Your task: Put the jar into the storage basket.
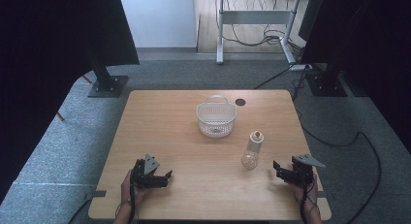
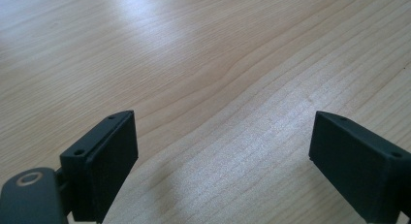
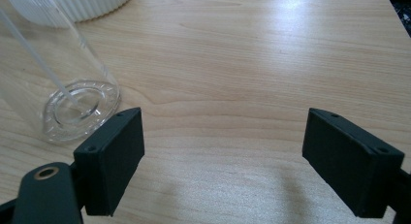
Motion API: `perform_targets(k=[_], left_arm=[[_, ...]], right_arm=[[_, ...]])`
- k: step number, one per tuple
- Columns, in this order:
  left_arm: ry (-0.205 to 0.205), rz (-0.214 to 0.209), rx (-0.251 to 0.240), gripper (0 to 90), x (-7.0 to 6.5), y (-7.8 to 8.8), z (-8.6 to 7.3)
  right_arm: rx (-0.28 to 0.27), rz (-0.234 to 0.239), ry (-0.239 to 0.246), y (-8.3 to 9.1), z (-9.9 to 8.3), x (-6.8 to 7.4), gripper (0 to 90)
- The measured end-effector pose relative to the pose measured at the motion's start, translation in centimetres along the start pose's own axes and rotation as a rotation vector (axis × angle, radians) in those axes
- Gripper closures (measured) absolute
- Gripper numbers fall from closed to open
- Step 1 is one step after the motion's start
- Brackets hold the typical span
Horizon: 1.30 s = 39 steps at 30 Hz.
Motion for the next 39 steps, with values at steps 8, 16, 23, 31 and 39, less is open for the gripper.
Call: perform_targets(k=[8,16,23,31,39], left_arm=[[-0.005,0.007,0.0,10.2,-0.1,0.0,0.0],[-0.004,0.005,0.001,10.2,-0.1,0.0,0.0],[-0.003,0.002,-0.001,10.1,-0.1,-0.1,0.1],[-0.005,0.004,-0.001,10.1,-0.1,-0.1,0.1],[-0.005,0.003,0.0,10.1,-0.1,-0.1,0.1]], right_arm=[[-0.01,-0.002,-0.006,0.1,0.0,-0.1,13.4],[-0.023,-0.018,0.007,0.2,-0.1,0.1,12.9],[-0.054,-0.014,0.031,0.7,-0.1,0.5,12.9],[-0.095,-0.001,0.041,2.0,0.3,0.9,13.6],[-0.142,0.031,0.052,3.5,0.6,1.9,13.9]])
Point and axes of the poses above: each handheld gripper's, and its own axes: y roughly backward along the jaws, z roughly out of its top, x roughly to its left, the point moved 1 cm from there along -y, roughly forward along the jaws, and after that the axes turned 3 degrees about x, right-handed, at the moved point
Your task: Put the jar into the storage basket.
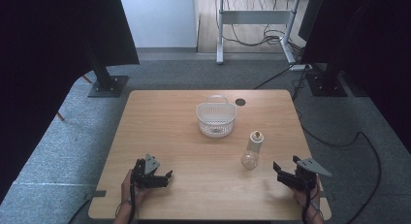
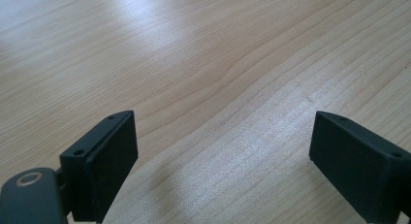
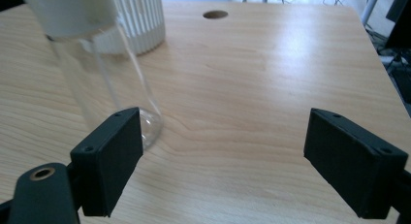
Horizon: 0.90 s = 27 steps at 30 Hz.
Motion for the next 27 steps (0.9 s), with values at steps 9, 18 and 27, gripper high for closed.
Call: perform_targets(k=[9,18,27], left_arm=[[-0.001,-0.001,0.001,10.0,0.0,0.0,0.0],[-0.007,0.004,0.008,10.0,0.0,0.0,0.0],[0.002,0.005,-0.004,10.0,0.0,0.0,0.0]], right_arm=[[-0.06,0.059,0.064,0.9,0.9,2.2,14.2],[-0.081,0.086,0.105,1.0,1.4,3.3,14.6],[-0.115,0.146,0.129,1.1,2.8,4.4,15.3]])
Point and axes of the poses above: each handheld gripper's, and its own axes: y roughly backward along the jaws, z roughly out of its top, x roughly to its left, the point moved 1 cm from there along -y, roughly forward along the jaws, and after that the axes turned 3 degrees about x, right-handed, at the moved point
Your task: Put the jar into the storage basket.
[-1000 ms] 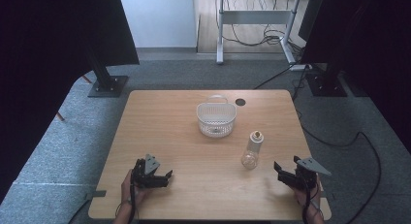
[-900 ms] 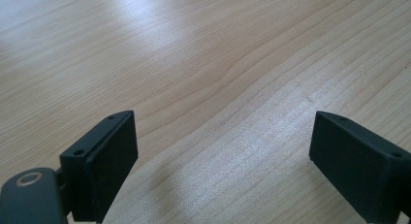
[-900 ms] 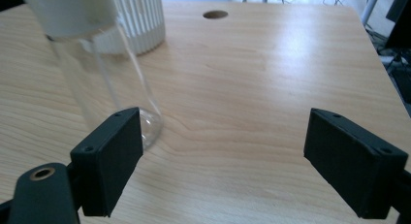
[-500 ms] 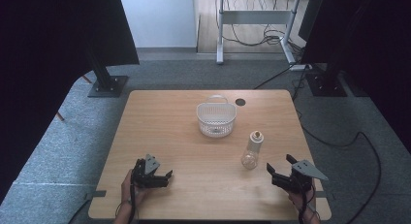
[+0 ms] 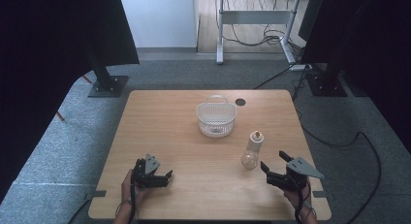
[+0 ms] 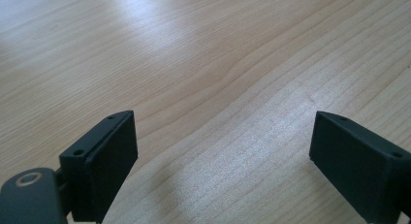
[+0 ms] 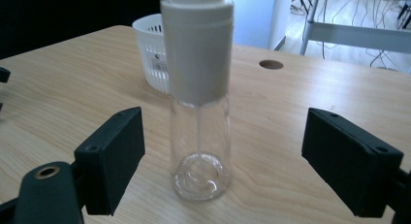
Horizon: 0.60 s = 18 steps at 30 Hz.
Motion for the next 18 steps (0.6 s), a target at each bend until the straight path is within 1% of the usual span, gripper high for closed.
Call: perform_targets(k=[5,8,9,10,13,15,17,18], left_arm=[[-0.001,-0.001,0.001,10.0,0.0,0.0,0.0],[-0.002,0.0,0.001,10.0,0.0,0.0,0.0],[-0.002,0.0,0.001,10.0,0.0,0.0,0.0],[-0.002,0.001,0.0,10.0,0.0,0.0,0.0],[-0.006,0.003,0.003,10.0,-0.1,0.0,0.0],[-0.005,0.003,0.003,9.9,-0.1,0.0,0.0],[-0.002,0.006,0.0,9.6,-0.1,0.1,0.0],[-0.001,0.005,0.002,9.6,-0.1,0.1,0.0]], right_arm=[[0.019,0.027,0.026,-0.2,0.8,0.4,15.0],[0.036,0.032,0.049,-0.4,1.9,0.7,14.7],[0.036,0.032,0.049,-0.4,1.9,0.7,14.7],[0.032,0.032,0.05,-0.5,2.4,0.9,14.9],[0.042,0.022,0.053,-0.8,3.1,1.0,15.0],[0.043,0.023,0.052,-1.0,3.2,1.0,15.2],[0.041,0.037,0.051,-1.7,3.8,1.1,15.5],[0.041,0.037,0.051,-1.7,3.8,1.1,15.5]])
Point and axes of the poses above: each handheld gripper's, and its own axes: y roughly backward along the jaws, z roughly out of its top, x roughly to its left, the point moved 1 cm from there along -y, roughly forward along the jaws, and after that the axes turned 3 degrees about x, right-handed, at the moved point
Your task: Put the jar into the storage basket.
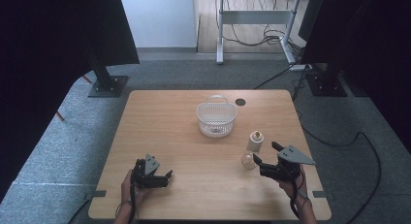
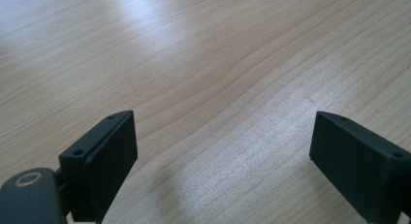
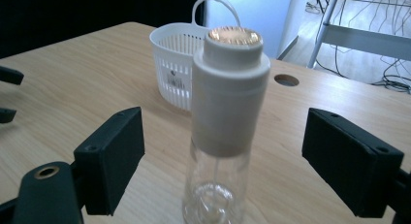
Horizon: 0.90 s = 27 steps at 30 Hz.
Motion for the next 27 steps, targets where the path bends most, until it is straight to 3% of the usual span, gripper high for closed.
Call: perform_targets(k=[8,19,27], left_arm=[[-0.008,-0.001,0.005,9.4,0.0,0.0,0.0],[-0.015,0.006,0.009,9.3,-0.2,-0.1,0.0],[-0.017,0.007,0.01,9.3,-0.2,-0.1,0.0]], right_arm=[[0.036,-0.003,0.004,-2.4,0.2,0.3,15.3],[0.039,-0.016,0.013,-3.3,0.3,0.4,18.5],[0.007,-0.031,0.01,-4.0,0.3,0.2,24.2]])
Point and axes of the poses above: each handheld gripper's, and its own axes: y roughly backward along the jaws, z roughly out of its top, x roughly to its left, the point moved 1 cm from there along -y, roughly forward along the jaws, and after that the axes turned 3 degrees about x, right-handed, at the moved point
